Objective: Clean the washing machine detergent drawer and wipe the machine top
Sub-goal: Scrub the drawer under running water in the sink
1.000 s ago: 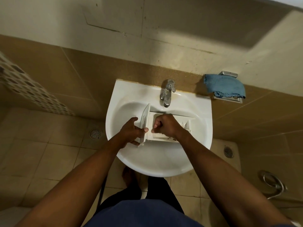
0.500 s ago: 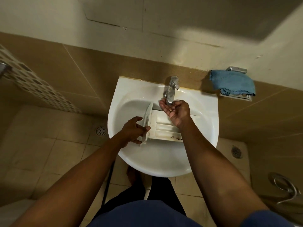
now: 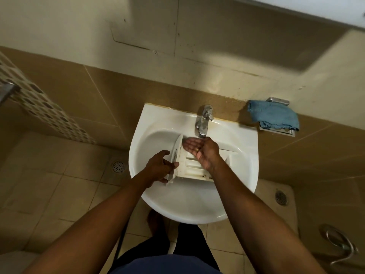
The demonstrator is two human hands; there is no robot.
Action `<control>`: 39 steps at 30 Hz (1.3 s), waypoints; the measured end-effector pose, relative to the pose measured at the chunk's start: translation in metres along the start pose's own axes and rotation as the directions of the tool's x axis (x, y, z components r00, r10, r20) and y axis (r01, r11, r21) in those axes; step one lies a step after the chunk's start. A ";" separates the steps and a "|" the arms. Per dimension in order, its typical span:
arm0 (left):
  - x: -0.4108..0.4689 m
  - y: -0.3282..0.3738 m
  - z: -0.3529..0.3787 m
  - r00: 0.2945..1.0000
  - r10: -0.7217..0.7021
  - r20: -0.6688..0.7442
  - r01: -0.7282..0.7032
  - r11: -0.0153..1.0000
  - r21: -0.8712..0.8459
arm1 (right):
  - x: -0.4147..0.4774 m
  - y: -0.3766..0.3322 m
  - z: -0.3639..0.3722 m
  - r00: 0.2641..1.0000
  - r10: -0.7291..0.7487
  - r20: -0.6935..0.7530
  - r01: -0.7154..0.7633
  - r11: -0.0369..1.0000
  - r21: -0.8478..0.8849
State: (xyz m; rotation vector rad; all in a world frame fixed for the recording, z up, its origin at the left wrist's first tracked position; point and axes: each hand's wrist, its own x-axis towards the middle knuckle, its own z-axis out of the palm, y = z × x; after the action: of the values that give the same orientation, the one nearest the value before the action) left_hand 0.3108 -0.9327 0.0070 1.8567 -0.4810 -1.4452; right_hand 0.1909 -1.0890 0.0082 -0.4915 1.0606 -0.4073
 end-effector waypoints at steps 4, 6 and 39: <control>0.001 -0.002 -0.001 1.000 0.004 -0.001 -0.004 1.000 -0.004 | -0.041 0.026 0.001 0.998 -0.057 0.022 0.061 0.961 -0.271; 0.002 -0.003 -0.001 1.000 0.010 -0.003 -0.010 1.000 -0.002 | -0.062 0.031 -0.001 0.998 -0.029 0.059 0.054 0.868 -0.493; 0.008 -0.006 -0.001 1.000 0.012 -0.007 -0.011 0.999 0.033 | -0.096 0.062 -0.037 0.812 -0.055 0.581 0.464 -0.543 -0.700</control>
State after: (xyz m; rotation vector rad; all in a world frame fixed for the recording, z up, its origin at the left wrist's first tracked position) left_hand 0.3135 -0.9338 -0.0031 1.8810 -0.5137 -1.4307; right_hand 0.1214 -0.9931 0.0285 -2.6596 0.6282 0.3511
